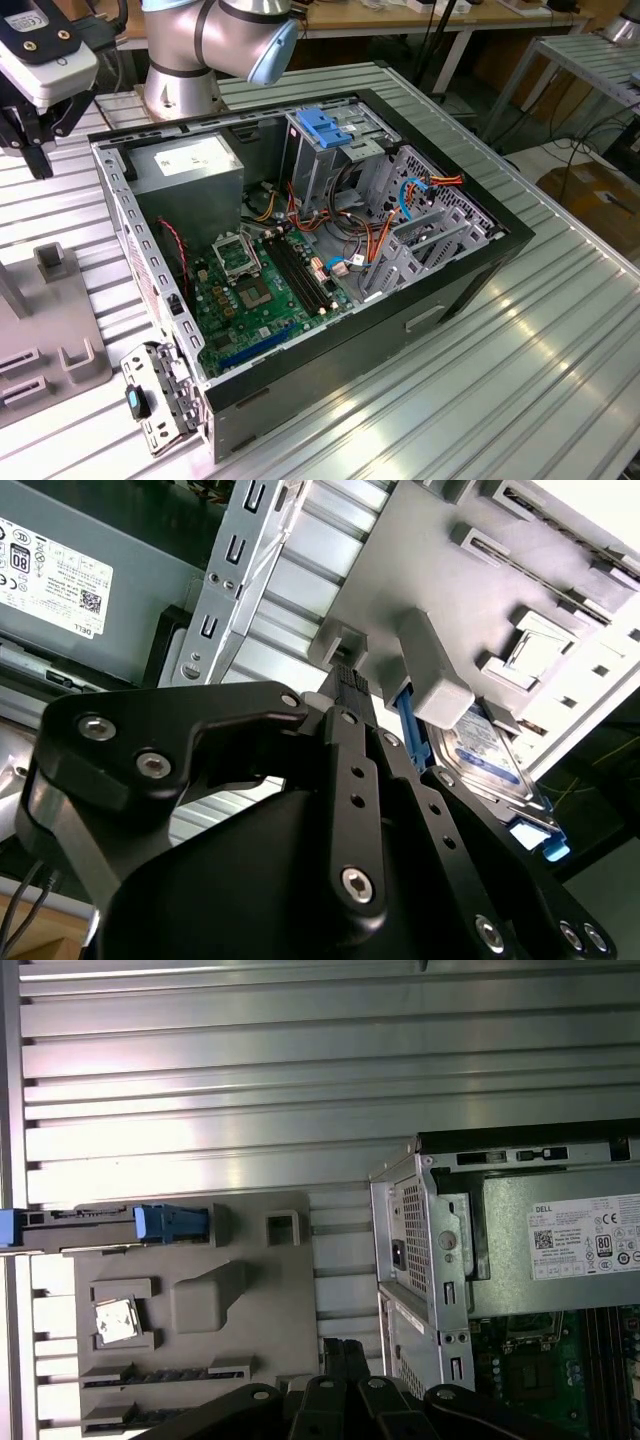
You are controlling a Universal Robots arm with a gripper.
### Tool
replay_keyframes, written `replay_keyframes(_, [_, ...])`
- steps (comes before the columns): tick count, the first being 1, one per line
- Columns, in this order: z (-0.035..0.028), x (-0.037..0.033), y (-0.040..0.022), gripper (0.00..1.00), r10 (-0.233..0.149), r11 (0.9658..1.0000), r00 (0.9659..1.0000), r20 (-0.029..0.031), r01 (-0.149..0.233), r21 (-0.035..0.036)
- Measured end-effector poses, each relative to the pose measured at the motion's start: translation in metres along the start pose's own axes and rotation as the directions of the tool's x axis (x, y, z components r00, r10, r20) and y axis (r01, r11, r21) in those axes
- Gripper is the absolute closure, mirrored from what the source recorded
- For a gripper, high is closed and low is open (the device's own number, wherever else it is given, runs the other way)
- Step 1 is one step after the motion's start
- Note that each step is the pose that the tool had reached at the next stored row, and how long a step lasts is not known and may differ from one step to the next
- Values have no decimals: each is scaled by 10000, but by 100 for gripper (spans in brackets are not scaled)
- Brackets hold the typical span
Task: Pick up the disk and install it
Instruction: 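Reach for the disk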
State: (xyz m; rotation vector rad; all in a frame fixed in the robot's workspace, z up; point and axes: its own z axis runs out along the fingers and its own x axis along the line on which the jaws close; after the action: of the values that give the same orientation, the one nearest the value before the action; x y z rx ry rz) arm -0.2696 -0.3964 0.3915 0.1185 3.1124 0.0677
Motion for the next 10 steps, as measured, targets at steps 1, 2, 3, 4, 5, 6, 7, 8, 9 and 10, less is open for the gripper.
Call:
replay_keyframes(1, [0, 0, 0, 89, 0, 10000, 10000, 0, 0, 0])
replay_keyframes(2, [0, 1, 1, 89, 0, 10000, 10000, 0, 0, -1])
replay_keyframes(3, [0, 5, 0, 89, 1, 10000, 10000, 0, -1, -1])
replay_keyframes(4, [0, 11, 0, 89, 1, 10000, 10000, 1, -1, -2])
replay_keyframes(5, [0, 20, 0, 89, 1, 10000, 10000, -1, -1, -1])
replay_keyframes(6, [0, 35, -2, 89, 0, 10000, 10000, 0, 0, -1])
replay_keyframes(7, [0, 50, -3, 89, 0, 10000, 10000, 0, 0, -1])
replay_keyframes(8, [1, 59, -3, 89, 0, 10000, 10000, 0, 0, -1])
replay_keyframes(9, [0, 65, -4, 89, 0, 10000, 10000, 0, 0, -1])
replay_keyframes(10, [1, 69, -4, 89, 0, 10000, 10000, 0, 0, -2])
